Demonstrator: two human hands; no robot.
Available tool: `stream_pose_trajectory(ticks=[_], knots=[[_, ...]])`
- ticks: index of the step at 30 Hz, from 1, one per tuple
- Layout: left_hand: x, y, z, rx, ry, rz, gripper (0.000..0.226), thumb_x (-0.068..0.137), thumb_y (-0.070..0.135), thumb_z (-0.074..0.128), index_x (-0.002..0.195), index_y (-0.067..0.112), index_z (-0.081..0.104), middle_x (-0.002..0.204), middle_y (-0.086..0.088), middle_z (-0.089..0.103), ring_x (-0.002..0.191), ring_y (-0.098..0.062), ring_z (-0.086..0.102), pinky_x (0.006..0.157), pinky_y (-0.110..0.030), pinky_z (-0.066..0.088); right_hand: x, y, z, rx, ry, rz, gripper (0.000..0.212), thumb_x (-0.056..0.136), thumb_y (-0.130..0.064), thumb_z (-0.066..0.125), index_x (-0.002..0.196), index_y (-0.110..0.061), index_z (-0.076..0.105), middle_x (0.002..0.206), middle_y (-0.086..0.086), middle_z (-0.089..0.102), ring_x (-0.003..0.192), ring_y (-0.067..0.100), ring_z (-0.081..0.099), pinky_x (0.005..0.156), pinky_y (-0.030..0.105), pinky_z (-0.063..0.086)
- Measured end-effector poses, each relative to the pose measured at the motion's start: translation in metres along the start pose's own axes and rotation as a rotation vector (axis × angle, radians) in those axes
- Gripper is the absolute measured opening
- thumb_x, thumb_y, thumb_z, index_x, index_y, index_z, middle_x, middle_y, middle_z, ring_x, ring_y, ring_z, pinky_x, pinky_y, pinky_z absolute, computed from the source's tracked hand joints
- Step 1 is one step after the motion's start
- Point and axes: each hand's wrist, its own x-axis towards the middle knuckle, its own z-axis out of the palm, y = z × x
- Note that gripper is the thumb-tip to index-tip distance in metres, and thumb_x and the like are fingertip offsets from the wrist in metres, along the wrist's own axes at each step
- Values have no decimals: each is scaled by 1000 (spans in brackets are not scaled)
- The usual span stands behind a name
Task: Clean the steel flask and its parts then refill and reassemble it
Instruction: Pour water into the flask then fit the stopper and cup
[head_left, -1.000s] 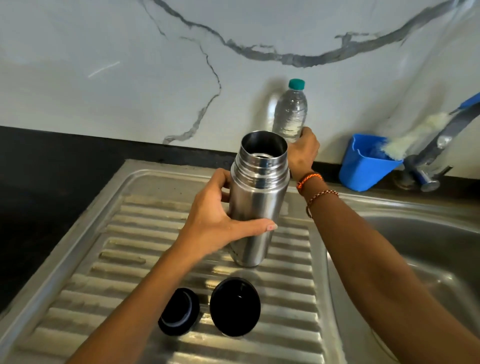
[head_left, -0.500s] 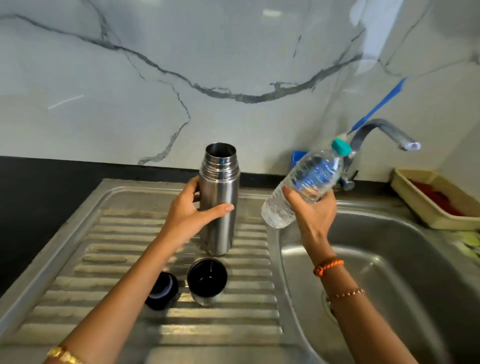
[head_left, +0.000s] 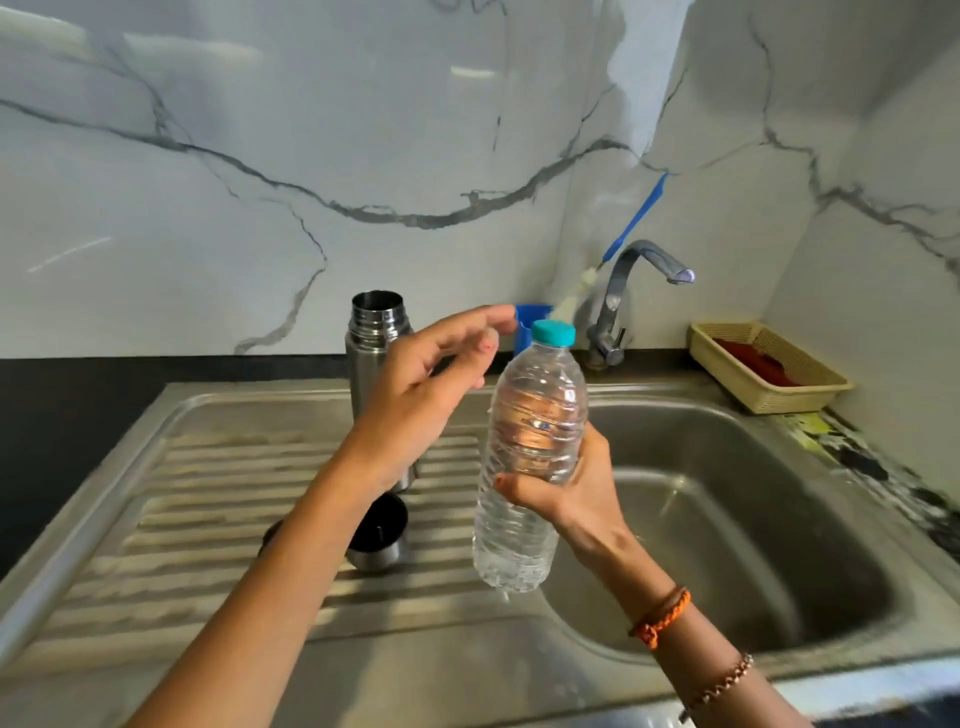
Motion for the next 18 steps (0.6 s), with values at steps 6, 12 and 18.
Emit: stream_pose_trajectory(ticks=[6,12,18], knots=[[8,14,21,-187,-186,-53,32,84,24,52,114,17,61,112,3,68,111,-9,60,93,-22,48,-8,-14,-24,84,-294,118,61,46,-14,75,102,5,59,85,5,68,78,18,64,74,31,55],[9,10,39,-348,-412,-94,36,79,26,59,113,14,66,108,-2,70,112,-18,60,90,-25,48,-17,-2,-46,307,-572,148,55,51,-3,72,104,-11,60,93,9,64,87,24,61,80,37,52],[22,13,64,-370,-385,-18,24,73,32,69,94,21,74,93,2,73,96,-13,67,84,-23,51,-1,-5,-74,350,-764,203,70,50,-15,86,111,-10,52,95,8,61,87,22,60,78,36,50]])
